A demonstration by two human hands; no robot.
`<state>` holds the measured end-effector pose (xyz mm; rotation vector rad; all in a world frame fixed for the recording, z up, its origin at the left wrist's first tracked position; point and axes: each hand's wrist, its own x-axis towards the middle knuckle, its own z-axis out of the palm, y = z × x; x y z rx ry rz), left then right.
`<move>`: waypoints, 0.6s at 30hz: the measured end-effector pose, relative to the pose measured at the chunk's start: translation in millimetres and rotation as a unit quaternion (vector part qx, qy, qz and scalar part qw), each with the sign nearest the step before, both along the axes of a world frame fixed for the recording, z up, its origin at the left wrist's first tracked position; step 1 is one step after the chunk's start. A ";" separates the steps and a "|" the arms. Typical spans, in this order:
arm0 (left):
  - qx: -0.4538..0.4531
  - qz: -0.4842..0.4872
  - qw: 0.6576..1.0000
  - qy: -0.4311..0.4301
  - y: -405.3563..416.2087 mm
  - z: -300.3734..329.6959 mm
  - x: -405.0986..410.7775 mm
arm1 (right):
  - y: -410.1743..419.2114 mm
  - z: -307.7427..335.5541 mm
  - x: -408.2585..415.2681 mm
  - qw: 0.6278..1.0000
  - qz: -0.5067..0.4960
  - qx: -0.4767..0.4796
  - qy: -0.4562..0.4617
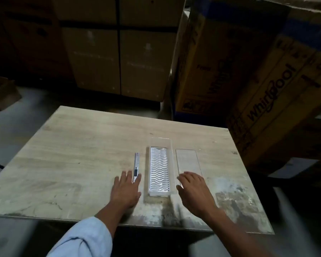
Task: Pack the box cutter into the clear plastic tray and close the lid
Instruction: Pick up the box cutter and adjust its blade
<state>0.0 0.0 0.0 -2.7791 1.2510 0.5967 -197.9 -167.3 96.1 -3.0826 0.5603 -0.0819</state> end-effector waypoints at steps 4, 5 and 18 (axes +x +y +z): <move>0.020 -0.005 1.000 0.023 -3.3 -9.1 1.6 | 9.4 -3.0 -1.9 1.000 0.010 0.022 -0.009; 0.027 -0.008 0.999 0.023 -4.3 -12.9 2.9 | 8.6 -4.1 -2.7 1.000 0.010 0.027 -0.007; -0.034 0.017 0.992 -0.122 4.6 -30.6 -4.8 | -0.1 -8.2 4.4 0.997 -0.007 0.074 0.012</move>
